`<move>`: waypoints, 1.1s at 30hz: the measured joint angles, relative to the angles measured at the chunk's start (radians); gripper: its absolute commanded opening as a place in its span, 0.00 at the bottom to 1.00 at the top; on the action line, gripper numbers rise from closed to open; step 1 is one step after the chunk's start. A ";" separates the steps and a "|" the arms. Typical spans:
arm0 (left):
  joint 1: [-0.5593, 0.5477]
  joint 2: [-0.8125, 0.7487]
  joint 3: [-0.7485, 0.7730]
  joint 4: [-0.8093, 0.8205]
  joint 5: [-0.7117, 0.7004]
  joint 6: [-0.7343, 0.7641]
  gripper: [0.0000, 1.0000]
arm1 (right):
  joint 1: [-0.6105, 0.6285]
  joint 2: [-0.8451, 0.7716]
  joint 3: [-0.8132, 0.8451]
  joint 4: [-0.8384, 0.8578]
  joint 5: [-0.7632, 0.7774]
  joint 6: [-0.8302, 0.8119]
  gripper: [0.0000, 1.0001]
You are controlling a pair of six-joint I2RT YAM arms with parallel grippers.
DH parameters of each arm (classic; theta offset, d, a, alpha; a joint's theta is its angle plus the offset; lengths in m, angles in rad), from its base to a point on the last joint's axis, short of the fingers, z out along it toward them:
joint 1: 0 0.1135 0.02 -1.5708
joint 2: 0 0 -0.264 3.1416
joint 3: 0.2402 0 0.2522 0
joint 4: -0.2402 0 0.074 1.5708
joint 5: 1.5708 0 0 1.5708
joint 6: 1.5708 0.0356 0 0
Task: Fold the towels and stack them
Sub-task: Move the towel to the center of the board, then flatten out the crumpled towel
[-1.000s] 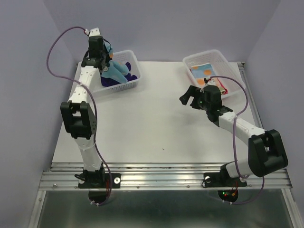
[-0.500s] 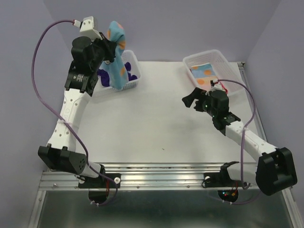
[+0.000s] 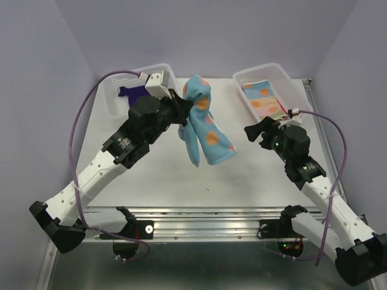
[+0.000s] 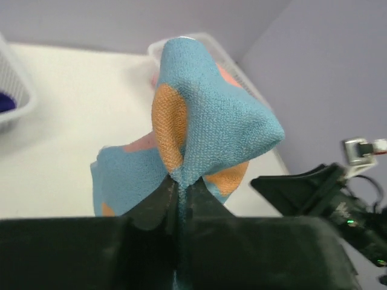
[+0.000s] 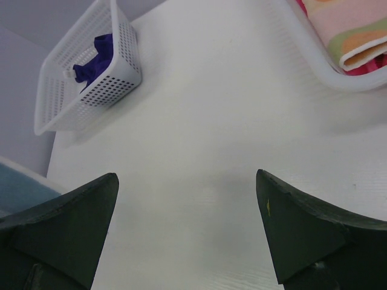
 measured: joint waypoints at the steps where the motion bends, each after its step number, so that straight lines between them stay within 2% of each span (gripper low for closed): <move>1: -0.028 -0.011 -0.055 -0.023 -0.075 -0.036 0.94 | 0.000 -0.014 0.000 -0.019 0.008 0.004 1.00; 2: -0.038 -0.016 -0.080 -0.037 -0.105 -0.065 0.99 | 0.000 -0.024 0.000 -0.035 0.014 0.006 1.00; 6: -0.064 -0.012 -0.310 -0.085 -0.200 -0.167 0.99 | 0.000 -0.033 0.000 -0.099 0.032 0.006 1.00; 11: -0.068 0.104 -0.389 -0.232 -0.270 -0.272 0.99 | 0.018 0.049 0.000 -0.128 0.008 -0.032 1.00; 15: -0.068 0.106 -0.396 -0.264 -0.322 -0.323 0.99 | 0.145 0.180 0.008 -0.145 0.035 -0.058 1.00; 19: -0.068 0.036 -0.477 -0.252 -0.356 -0.375 0.99 | 0.294 0.303 0.035 -0.163 0.086 -0.062 1.00; 25: -0.031 -0.002 -0.637 -0.245 -0.350 -0.453 0.99 | 0.407 0.429 0.040 -0.162 0.120 -0.043 1.00; 30: 0.093 -0.023 -0.775 -0.148 -0.268 -0.455 0.99 | 0.533 0.559 0.045 -0.150 0.105 -0.019 1.00; 33: 0.158 -0.024 -0.832 -0.062 -0.206 -0.438 0.99 | 0.541 0.602 0.054 -0.137 0.110 0.007 1.00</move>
